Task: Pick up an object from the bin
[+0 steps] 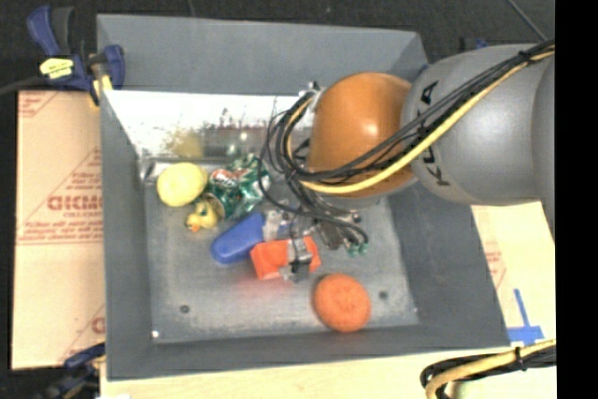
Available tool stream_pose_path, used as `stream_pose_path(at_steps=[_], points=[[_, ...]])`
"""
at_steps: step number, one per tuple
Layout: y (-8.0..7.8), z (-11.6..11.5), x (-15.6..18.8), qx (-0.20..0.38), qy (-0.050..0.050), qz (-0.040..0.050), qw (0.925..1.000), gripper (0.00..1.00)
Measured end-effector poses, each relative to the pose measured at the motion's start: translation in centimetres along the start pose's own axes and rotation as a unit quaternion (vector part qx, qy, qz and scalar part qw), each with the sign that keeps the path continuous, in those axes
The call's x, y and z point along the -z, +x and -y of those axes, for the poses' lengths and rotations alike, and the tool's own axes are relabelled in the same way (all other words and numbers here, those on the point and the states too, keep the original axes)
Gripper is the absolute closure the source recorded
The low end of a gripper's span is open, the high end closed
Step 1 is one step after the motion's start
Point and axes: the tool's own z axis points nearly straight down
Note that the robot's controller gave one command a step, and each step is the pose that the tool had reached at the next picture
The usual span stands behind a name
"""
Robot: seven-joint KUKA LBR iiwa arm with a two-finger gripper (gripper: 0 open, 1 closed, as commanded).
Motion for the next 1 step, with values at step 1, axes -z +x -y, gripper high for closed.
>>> stream_pose_path(at_steps=[1], points=[[-0.72,0.90,7.60,-0.005,0.000,-0.0022,1.0000,1.00]])
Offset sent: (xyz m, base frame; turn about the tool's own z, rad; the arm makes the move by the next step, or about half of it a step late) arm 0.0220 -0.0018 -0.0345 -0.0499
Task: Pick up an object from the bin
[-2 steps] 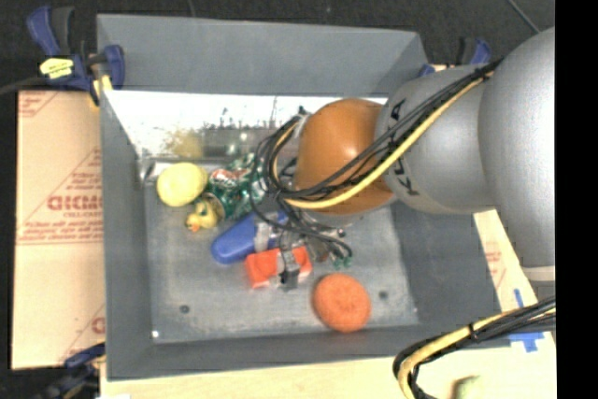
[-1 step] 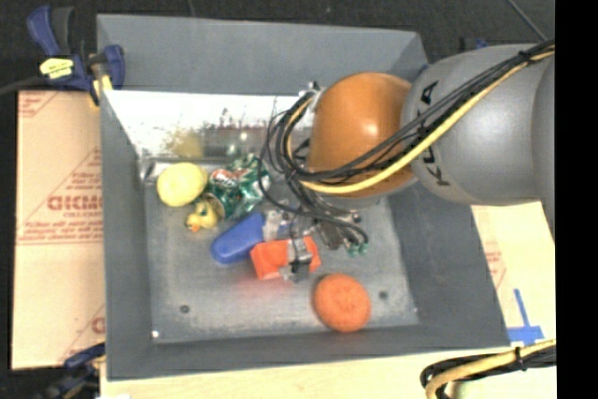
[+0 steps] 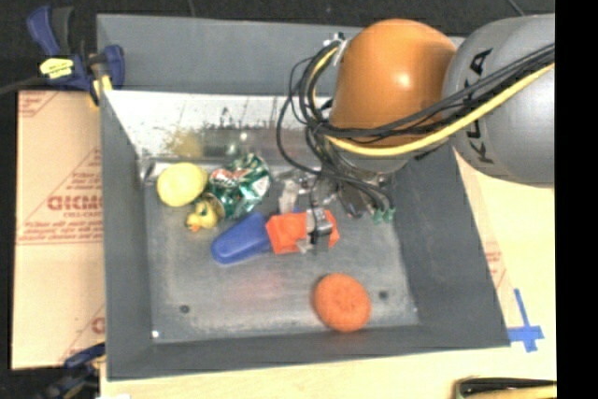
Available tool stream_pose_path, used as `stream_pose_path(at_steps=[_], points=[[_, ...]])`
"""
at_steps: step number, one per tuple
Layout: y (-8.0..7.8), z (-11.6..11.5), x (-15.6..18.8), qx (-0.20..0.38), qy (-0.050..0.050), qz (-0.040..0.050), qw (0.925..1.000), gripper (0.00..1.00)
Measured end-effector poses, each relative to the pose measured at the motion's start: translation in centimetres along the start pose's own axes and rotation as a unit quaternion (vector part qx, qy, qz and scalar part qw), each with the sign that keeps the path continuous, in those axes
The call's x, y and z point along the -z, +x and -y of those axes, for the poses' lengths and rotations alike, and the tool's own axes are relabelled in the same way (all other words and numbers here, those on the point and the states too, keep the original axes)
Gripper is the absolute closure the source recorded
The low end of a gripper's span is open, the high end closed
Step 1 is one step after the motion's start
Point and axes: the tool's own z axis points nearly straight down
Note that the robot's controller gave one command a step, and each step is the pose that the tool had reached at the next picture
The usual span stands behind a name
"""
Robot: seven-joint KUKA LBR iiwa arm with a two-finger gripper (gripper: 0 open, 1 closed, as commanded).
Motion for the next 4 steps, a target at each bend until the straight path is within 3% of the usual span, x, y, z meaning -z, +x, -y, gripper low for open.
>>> stream_pose_path(at_steps=[1,2,3,4], points=[[-0.9,0.1,-3.7,0.013,0.001,0.0066,0.9999,1.00],[-1.8,-0.7,-6.1,0.062,0.001,0.0017,0.9981,1.00],[-0.4,-0.6,-5.2,0.031,0.000,0.0040,0.9995,1.00],[-5.5,-1.7,-4.3,-0.032,0.000,0.0069,0.9995,1.00]])
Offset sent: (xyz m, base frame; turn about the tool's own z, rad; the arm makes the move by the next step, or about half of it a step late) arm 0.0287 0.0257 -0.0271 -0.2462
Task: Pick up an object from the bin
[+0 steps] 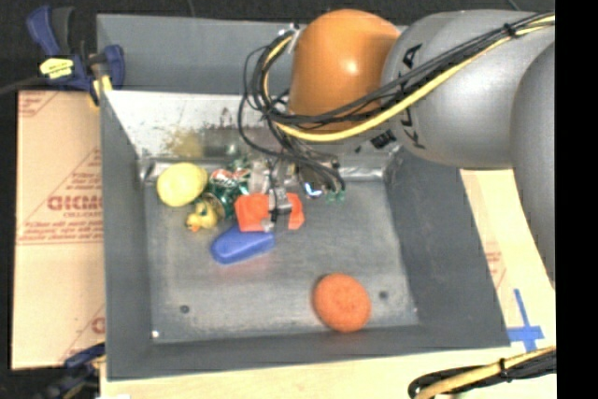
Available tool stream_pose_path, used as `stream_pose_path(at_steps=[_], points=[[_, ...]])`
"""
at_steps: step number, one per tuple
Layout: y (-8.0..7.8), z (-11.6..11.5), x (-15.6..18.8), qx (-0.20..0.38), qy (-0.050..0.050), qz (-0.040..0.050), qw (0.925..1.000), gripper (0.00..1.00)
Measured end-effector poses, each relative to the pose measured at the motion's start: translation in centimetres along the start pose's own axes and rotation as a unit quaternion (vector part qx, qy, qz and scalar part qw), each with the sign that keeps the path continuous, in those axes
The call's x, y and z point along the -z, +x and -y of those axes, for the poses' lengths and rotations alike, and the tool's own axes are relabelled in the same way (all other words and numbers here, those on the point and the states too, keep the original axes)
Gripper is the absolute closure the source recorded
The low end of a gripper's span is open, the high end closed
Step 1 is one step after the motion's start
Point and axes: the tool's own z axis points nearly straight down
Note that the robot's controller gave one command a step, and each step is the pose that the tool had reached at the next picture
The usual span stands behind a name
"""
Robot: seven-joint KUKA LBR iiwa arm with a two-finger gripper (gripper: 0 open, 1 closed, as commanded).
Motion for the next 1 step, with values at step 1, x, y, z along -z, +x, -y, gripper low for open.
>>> stream_pose_path(at_steps=[1], points=[[0.66,1.07,-3.08,0.045,0.000,-0.0009,0.9990,1.00]])
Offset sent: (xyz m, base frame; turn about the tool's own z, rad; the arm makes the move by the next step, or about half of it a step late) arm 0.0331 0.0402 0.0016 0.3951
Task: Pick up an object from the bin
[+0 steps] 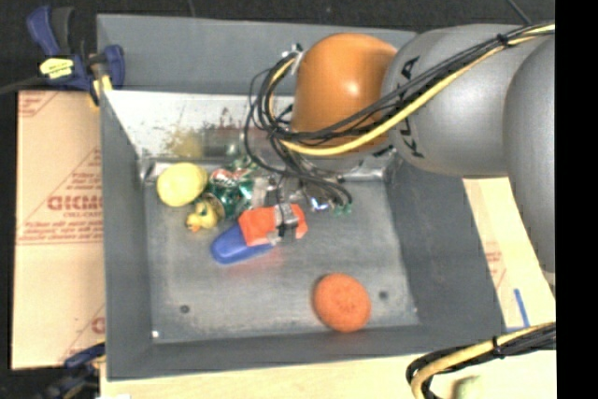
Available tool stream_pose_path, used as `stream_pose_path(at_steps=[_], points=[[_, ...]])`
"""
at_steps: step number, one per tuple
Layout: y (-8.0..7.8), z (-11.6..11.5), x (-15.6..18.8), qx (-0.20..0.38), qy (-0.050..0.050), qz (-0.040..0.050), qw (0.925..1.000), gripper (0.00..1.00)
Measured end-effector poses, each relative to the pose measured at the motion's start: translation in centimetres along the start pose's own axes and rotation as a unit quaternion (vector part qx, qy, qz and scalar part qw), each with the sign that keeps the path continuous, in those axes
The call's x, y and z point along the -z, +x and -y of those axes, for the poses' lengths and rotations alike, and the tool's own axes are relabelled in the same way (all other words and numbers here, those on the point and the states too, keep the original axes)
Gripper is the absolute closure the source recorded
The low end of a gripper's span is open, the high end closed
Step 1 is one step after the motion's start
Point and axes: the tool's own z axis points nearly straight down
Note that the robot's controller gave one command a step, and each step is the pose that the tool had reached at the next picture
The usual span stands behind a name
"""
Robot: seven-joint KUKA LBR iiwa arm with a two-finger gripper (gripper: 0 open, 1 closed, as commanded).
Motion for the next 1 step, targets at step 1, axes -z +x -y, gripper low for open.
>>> stream_pose_path(at_steps=[1], points=[[-1.45,-1.00,0.49,0.055,0.000,0.0022,0.9985,1.00]])
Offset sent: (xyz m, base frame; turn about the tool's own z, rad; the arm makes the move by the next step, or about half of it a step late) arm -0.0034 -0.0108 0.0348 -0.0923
